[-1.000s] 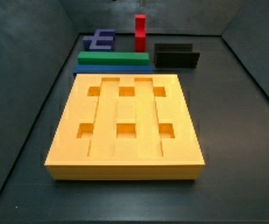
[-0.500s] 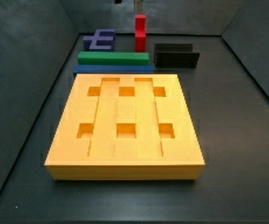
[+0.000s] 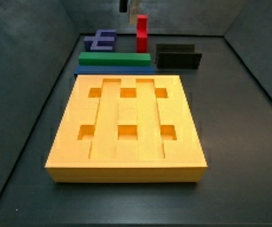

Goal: Pick up the green object. Move up. Move to above the board. Insert the green object.
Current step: Pick up the green object.

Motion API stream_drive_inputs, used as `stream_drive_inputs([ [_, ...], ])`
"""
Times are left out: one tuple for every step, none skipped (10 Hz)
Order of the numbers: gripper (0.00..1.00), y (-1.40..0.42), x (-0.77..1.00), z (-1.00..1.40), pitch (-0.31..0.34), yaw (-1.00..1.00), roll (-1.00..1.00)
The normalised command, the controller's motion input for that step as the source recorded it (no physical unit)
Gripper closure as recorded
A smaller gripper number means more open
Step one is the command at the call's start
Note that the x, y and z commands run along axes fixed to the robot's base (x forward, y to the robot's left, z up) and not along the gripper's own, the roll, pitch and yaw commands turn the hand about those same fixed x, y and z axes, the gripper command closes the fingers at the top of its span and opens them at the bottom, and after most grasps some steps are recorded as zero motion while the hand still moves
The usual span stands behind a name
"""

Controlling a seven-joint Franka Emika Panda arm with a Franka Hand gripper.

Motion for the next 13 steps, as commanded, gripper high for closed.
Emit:
stream_drive_inputs([
  [0.00,-0.15,0.00,-0.36,0.031,-0.96,0.03],
  [0.00,-0.24,0.00,-0.46,0.036,-0.82,0.00],
  [0.00,-0.11,0.01,-0.51,0.000,-0.48,-0.02],
  [0.00,-0.02,0.00,-0.58,0.000,-0.27,-0.03],
  [0.00,0.00,0.00,-0.57,-0.001,-0.37,-0.03],
  [0.00,0.00,-0.09,-0.53,0.000,-0.45,-0.03],
  [0.00,0.00,-0.30,-0.44,-0.017,-0.47,-0.05],
  [0.00,-0.04,-0.41,-0.38,-0.044,-0.58,-0.06],
  [0.00,0.00,-0.35,-0.32,-0.010,-0.57,-0.04],
  [0.00,0.00,-0.23,-0.27,-0.004,-0.32,-0.01],
  [0.00,0.07,0.00,-0.30,0.000,0.00,0.00],
  [0.00,0.09,0.00,-0.30,0.000,0.08,0.00],
  [0.00,0.07,0.00,-0.32,0.000,0.11,0.01],
])
